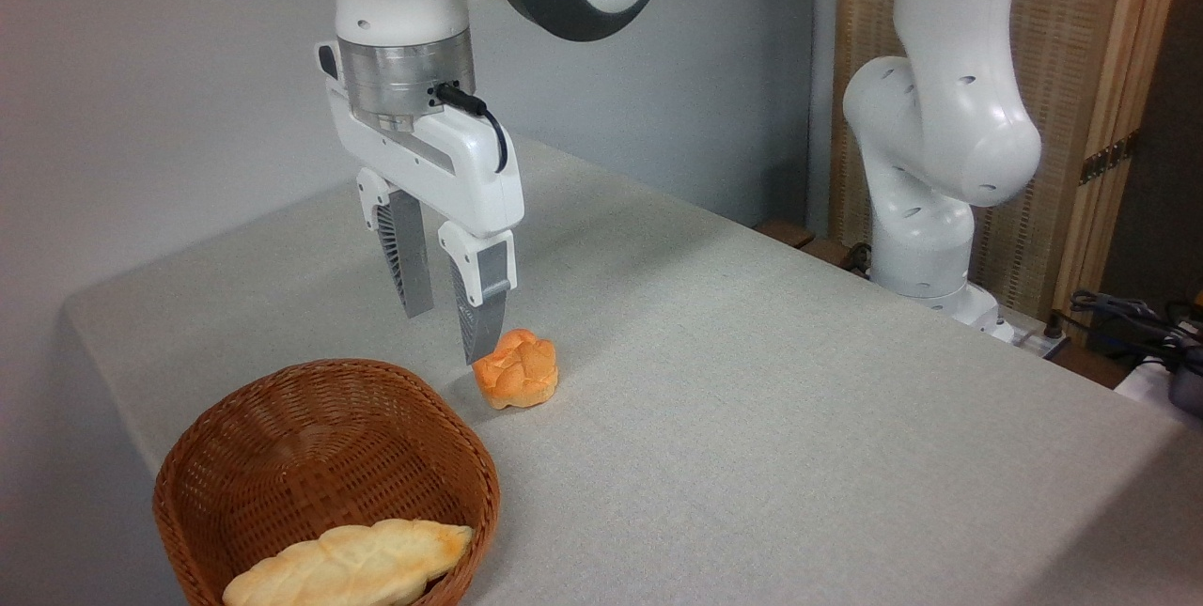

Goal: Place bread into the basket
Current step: 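Lower the gripper onto the orange bread roll and close on it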

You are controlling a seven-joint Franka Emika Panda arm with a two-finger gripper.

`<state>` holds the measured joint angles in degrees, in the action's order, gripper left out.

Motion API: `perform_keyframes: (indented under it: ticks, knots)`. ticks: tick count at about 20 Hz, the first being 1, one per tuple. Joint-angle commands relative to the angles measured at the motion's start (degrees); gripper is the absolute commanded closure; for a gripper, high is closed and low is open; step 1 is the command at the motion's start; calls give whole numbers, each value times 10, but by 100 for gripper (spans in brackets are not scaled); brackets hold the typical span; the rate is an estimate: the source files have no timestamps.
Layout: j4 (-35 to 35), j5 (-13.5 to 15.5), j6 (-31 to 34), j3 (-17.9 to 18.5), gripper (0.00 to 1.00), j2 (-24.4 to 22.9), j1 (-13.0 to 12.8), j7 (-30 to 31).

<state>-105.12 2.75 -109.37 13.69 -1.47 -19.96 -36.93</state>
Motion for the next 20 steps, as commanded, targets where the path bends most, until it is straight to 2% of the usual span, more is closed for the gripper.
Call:
perform_keyframes:
  ticks: [1, 8, 16, 20]
  knots:
    - [11, 10, 13, 3, 0, 5, -3, -7]
    - [-5, 10, 12, 1, 0, 2, -6, -8]
    - [-89, 4, -10, 1, 0, -20, -8, -9]
    - [-111, 7, -20, -2, 0, -13, -35, -11]
